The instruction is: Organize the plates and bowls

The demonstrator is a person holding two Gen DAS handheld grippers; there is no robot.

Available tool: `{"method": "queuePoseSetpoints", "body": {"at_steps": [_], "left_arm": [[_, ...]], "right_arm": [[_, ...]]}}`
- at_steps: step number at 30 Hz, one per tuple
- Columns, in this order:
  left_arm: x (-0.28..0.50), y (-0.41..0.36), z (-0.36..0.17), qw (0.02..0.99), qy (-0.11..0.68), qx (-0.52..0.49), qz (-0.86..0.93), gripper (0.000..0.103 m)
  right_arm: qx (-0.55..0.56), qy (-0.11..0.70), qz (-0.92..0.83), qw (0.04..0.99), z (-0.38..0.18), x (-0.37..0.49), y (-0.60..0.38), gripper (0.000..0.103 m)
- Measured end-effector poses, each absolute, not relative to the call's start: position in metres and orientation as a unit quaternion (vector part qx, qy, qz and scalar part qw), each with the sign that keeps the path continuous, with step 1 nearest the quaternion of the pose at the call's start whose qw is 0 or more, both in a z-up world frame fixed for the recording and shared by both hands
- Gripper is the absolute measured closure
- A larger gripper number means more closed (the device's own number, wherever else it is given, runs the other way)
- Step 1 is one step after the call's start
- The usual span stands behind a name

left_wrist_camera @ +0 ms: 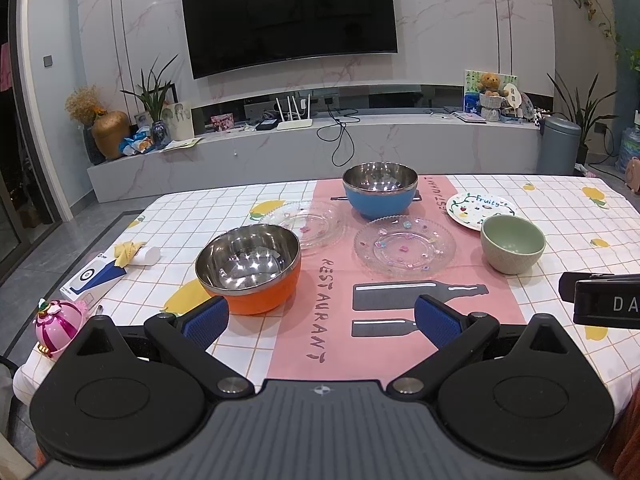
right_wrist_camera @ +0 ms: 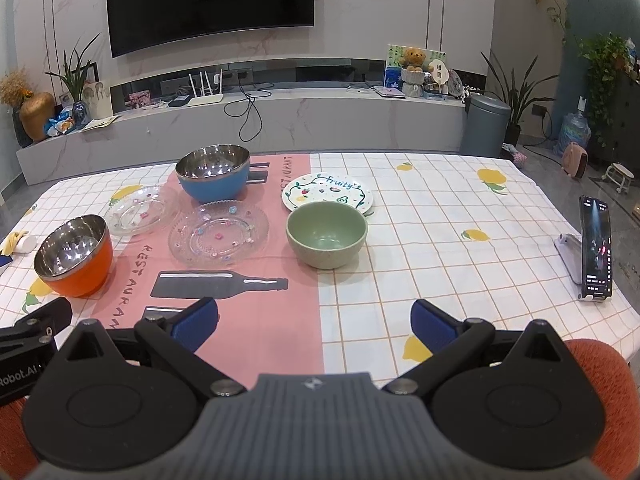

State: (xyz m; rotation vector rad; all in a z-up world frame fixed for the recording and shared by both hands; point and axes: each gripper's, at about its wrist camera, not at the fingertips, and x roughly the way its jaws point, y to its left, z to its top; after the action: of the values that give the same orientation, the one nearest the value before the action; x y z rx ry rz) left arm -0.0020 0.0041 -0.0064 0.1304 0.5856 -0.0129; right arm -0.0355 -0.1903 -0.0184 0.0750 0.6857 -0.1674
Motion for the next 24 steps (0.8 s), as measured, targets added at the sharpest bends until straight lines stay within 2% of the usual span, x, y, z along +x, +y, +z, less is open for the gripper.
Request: {"method": "queuePoseSetpoints", "body": {"at_steps": [24], "left_arm": [[-0.0022,0.0031,-0.0049,0.955,0.289,0.059,-0.007,0.000]], "right_arm": [[0.039,0.339,-0.073,0.937,-0.0193,-0.0344,-0.1900,0.003]]}}
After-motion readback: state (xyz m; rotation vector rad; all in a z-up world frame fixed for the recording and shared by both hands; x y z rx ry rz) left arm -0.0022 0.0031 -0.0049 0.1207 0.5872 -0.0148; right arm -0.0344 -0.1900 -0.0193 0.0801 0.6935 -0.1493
